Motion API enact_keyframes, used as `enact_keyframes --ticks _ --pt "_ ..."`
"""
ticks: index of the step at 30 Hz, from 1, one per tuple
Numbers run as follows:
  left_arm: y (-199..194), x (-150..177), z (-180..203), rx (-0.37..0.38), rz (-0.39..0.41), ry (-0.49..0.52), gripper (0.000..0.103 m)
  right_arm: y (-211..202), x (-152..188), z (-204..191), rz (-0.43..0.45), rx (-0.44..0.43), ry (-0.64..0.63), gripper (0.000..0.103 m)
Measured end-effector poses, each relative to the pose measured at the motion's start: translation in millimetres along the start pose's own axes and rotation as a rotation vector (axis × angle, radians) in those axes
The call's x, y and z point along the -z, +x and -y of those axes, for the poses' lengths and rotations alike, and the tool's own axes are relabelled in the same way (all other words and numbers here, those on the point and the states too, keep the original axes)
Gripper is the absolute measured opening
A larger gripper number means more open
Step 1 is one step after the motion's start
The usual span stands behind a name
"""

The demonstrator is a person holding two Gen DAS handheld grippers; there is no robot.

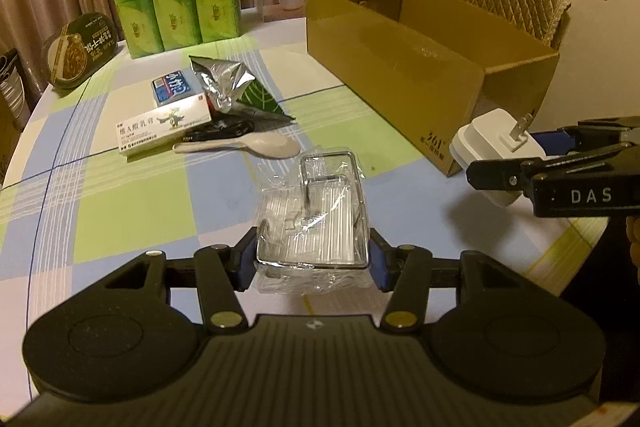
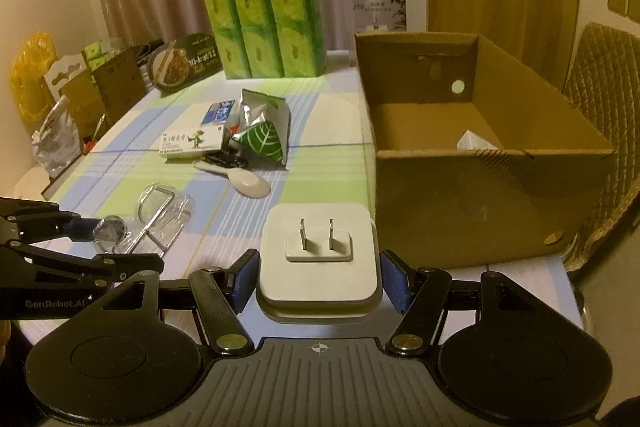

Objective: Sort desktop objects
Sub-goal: 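Lift wire rack with left tool while right tool carries plug toward cardboard box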

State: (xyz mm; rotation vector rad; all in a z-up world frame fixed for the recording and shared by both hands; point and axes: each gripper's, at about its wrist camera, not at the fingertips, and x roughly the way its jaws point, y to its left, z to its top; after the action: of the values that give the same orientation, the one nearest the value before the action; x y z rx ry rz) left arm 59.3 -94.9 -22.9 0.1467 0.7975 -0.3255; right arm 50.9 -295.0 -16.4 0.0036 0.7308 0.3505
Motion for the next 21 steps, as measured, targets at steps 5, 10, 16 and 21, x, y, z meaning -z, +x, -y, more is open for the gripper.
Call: enact_keyframes --ticks 5,10,16,21 --pt "-6 -10 4 0.018 0.019 -0.008 0.049 -11 -3 6 0.015 0.01 -0.002 0.061" --pt "-10 -23 10 0.037 0.038 -0.007 0.049 -24 -9 15 0.04 0.023 0.004 0.061" --pt "-14 -39 19 0.059 0.063 -0.002 0.049 -39 -19 26 0.067 0.044 0.0 0.061" --pt "-14 -51 30 0.083 0.077 0.013 0.049 -49 -23 36 0.091 0.064 0.006 0.061"
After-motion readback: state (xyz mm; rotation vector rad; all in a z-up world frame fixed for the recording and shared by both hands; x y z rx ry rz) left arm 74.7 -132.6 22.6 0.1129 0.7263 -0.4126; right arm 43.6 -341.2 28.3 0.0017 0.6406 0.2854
